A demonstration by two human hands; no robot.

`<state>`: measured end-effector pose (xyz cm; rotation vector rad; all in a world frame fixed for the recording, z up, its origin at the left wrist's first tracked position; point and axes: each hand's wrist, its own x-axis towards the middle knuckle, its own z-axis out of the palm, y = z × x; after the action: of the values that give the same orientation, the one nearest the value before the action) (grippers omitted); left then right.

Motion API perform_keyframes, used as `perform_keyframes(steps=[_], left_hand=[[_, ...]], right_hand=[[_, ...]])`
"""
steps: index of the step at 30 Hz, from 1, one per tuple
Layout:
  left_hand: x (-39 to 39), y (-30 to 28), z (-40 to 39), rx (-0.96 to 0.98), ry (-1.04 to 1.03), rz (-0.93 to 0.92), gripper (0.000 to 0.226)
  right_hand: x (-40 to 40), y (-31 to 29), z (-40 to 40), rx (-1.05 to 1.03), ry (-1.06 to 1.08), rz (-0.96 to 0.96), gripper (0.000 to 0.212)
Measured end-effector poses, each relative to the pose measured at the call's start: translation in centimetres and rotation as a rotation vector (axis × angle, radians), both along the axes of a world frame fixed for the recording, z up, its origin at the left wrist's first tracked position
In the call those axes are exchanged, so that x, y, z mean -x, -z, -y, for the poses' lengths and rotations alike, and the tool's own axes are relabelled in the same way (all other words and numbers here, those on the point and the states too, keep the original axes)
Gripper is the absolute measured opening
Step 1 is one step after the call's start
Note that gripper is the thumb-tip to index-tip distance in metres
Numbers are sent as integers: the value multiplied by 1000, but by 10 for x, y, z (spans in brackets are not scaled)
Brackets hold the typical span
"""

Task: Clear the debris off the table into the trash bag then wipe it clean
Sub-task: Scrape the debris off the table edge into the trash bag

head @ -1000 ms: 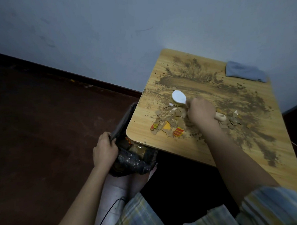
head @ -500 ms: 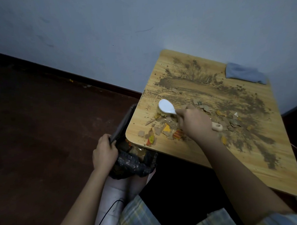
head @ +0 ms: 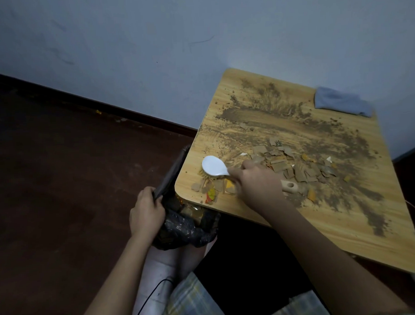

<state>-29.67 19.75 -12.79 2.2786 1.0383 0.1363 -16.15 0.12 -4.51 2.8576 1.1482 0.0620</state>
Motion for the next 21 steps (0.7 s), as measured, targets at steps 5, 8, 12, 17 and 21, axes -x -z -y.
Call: perform_keyframes(steps=[5,8,12,17,21], left_hand=[[2,1,-2,-10,4,-7,13],[1,2,-2,-16,11,-6,18],[1,1,0,-19,23,6,19],[2,0,1,-27,23,24,21],[1,-1,0,-34,7,23,20]], right_hand=[[3,-16,7,-23,-23,31,30],[7,-18,11,11,-39,38,29],[13,-11,13,64,-11,28,28],[19,1,11,51,-11,4,32],[25,3,5,43,-38,-42,34]])
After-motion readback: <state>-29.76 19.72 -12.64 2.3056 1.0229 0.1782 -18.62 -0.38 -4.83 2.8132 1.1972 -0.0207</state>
